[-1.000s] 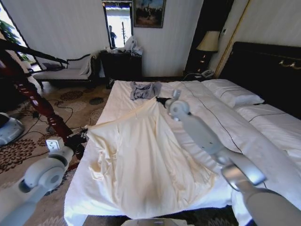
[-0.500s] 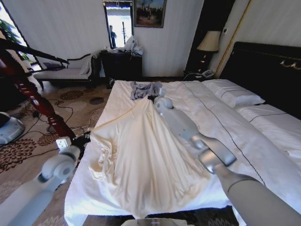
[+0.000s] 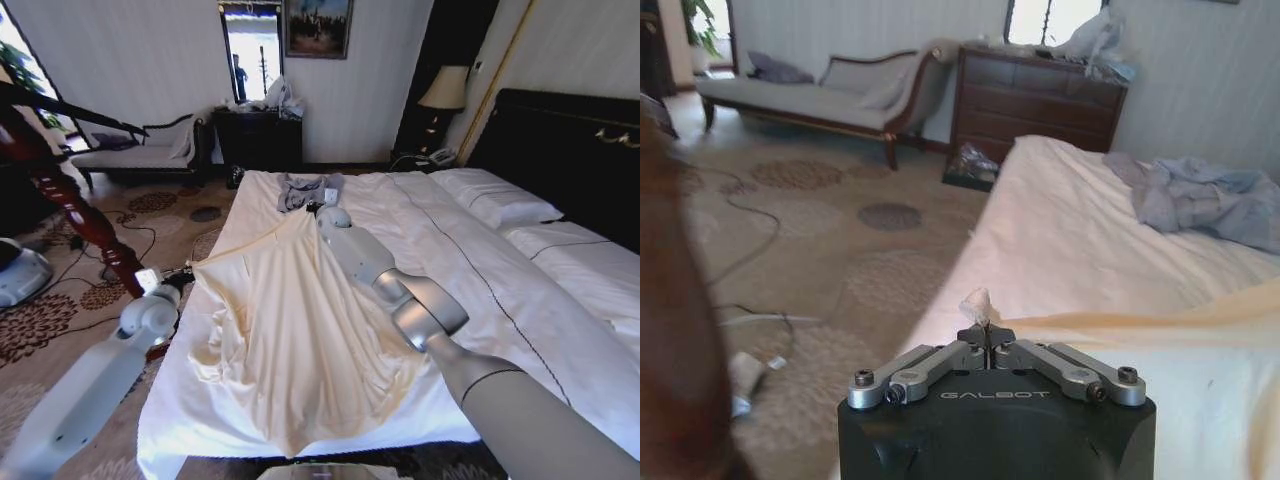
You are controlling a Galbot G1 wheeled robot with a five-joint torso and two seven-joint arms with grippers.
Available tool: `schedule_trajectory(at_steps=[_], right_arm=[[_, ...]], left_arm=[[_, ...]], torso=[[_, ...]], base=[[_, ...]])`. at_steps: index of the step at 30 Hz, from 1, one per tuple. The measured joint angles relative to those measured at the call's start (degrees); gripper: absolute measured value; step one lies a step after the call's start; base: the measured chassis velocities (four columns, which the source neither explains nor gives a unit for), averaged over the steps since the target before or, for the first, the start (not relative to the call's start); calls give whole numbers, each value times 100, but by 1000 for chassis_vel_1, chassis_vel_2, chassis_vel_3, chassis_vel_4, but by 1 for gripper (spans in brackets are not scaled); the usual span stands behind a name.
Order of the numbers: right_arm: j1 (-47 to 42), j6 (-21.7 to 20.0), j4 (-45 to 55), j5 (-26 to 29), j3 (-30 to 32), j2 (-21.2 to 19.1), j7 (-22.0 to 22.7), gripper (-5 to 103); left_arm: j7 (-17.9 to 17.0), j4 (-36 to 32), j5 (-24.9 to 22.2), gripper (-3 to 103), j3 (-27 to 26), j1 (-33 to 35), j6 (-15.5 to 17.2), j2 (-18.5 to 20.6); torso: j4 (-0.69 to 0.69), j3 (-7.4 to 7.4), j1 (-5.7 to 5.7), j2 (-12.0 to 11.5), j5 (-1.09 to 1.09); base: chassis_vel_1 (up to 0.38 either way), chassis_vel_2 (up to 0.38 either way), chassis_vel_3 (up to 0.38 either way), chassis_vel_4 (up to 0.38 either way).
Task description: Pick up the clothes from the bed and hang them on the clothes hanger.
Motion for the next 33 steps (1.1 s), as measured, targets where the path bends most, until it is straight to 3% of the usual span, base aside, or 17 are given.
schedule_trajectory(at_steps=[3, 7, 10, 12, 15, 17, 18, 21, 23, 24, 27, 29, 30, 31, 33], right_arm=[[-20, 134, -156, -79, 140, -116, 64, 0], [-9, 170, -367, -147, 161, -153, 66, 0], [-127, 105, -245, -154, 130, -252, 30, -1], [-489, -107, 295, -123, 28, -549, -45, 10], [-759, -265, 799, -55, -34, -732, -54, 15], [-984, -423, 1257, -3, -134, -863, -52, 25], [-984, -423, 1257, -3, -134, -863, -52, 25], [-1090, -529, 1487, 26, -178, -873, -17, 42], [-1091, -551, 1512, 51, -170, -870, -3, 42], [-1091, -575, 1531, 66, -169, -872, 6, 47], [-1089, -669, 1647, 74, -242, -915, 13, 63], [-1089, -692, 1683, 80, -268, -919, 15, 63], [-1090, -710, 1748, 90, -312, -931, 15, 69], [-1118, -731, 1943, 147, -374, -980, 32, 80], [-1166, -763, 2153, 255, -396, -1036, 71, 80]], left_arm=[[20, 631, 67, 0, 626, -766, -22, -517], [33, 996, 73, 0, 877, -1109, -12, -804], [-11, 1109, 78, 0, 893, -1137, 26, -901], [-94, 1066, 51, 0, 779, -951, 116, -845], [-94, 901, 51, -2, 620, -694, 180, -684], [-84, 670, 34, 6, 389, -346, 267, -451], [-84, 670, 34, 6, 389, -346, 267, -451], [-81, 482, 37, 23, 67, -20, 382, -242], [-80, 448, 36, 28, 18, 24, 412, -206], [-74, 414, 35, 28, -23, 66, 442, -166], [25, 193, 65, 45, -278, 357, 548, 17], [29, 98, 63, 50, -374, 459, 575, 63], [32, -57, 58, 50, -520, 631, 594, 133], [18, -363, 31, 61, -789, 955, 627, 281], [18, -601, 21, 61, -988, 1198, 637, 382]], torso=[[-10, 1, 2, -1, 2], [-7, 0, 1, -1, 3], [2, -1, 1, 0, 1], [0, 1, 1, -1, 2], [-6, 0, 1, 0, 2], [-2, -1, -1, 0, 3], [-2, -1, -1, 0, 3], [5, -1, -2, 0, 0], [5, -1, -1, 0, 0], [2, -1, -1, 1, 0], [-8, -1, 0, 0, 0], [-8, -1, 0, 0, 0], [-6, -1, 0, 0, 0], [1, -1, 0, 0, -1], [3, -1, -1, 0, 0]], base=[[0, 0, 0, 0], [0, 0, 0, 0], [0, 0, 0, 0], [0, 0, 0, 0], [0, 0, 0, 0], [0, 0, 0, 0], [0, 0, 0, 0], [0, 0, 0, 0], [0, 0, 0, 0], [0, 0, 0, 0], [0, 0, 0, 0], [0, 0, 0, 0], [0, 0, 0, 0], [0, 0, 0, 0], [0, 0, 0, 0]])
